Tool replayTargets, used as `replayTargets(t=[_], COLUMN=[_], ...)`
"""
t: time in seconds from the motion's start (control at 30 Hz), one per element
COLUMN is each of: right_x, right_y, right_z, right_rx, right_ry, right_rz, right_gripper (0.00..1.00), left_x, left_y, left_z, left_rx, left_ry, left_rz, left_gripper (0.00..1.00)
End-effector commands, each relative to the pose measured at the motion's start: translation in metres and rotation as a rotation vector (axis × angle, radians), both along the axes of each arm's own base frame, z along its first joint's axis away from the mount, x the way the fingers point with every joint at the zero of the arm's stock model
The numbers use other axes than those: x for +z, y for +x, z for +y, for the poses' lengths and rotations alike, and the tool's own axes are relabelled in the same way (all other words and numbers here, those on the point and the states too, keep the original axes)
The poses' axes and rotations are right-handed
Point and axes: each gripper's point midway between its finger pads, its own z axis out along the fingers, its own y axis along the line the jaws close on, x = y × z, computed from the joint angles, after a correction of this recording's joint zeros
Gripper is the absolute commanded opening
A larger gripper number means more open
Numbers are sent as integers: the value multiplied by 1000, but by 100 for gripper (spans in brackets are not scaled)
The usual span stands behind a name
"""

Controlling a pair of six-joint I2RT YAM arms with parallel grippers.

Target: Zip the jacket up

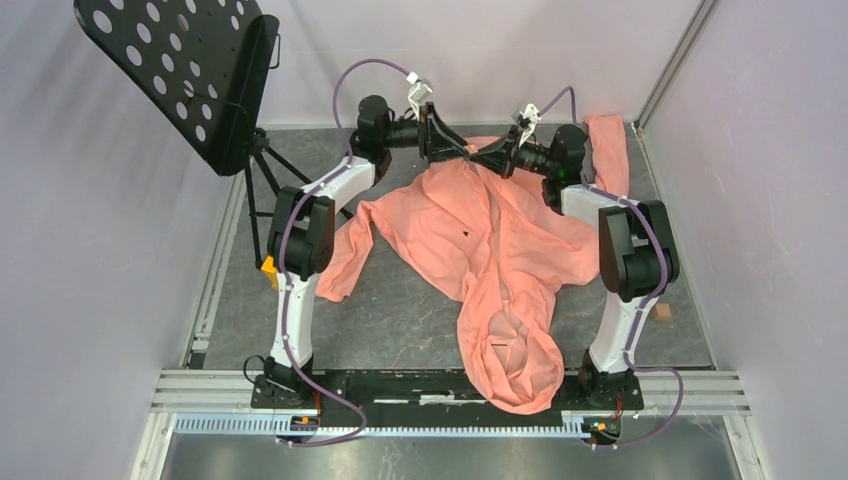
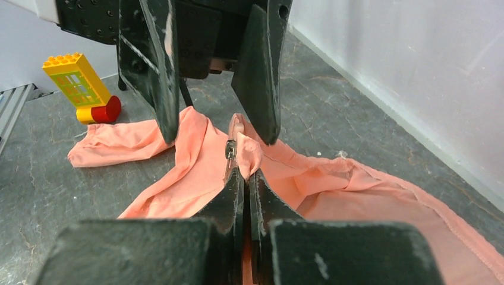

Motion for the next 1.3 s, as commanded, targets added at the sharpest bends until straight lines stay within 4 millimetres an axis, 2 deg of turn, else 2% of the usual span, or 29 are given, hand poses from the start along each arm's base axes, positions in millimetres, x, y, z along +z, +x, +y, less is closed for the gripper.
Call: replayTargets(t=[0.0, 0.13, 0.37, 0.57, 0.8, 0.83, 0.9, 1.0, 1.1, 1.27], right_x=[20, 20, 23, 24, 29, 29, 30, 30, 30, 36], right_y=[1, 1, -1, -2, -3, -3, -4, -7, -10, -15], right_z=[0, -3, -2, -2, -2, -2, -2, -4, -8, -9], right_rx=[0, -3, 1, 4, 6, 6, 13, 16, 17, 36], right_ry=[36, 37, 47, 52, 68, 69, 74, 73, 76, 102], right_rz=[-66, -68, -70, -70, -73, -69, -64, -67, -68, -77], right_gripper=[0, 0, 0, 0, 1, 3, 16, 28, 34, 44], left_x=[31, 30, 25, 27, 26, 26, 25, 24, 23, 21], left_y=[-8, -6, 0, -5, -8, -8, -8, -8, -6, -5], left_z=[15, 21, 20, 12, 2, 1, 1, 1, 1, 0], left_rx=[-31, -3, 17, 0, -21, -22, -24, -28, -23, -19], left_ry=[-85, -88, -90, -99, -95, -94, -91, -87, -85, -77], left_rz=[-33, -50, -35, -40, -36, -36, -34, -35, -30, -28], left_gripper=[64, 64, 46, 44, 22, 20, 14, 7, 3, 2])
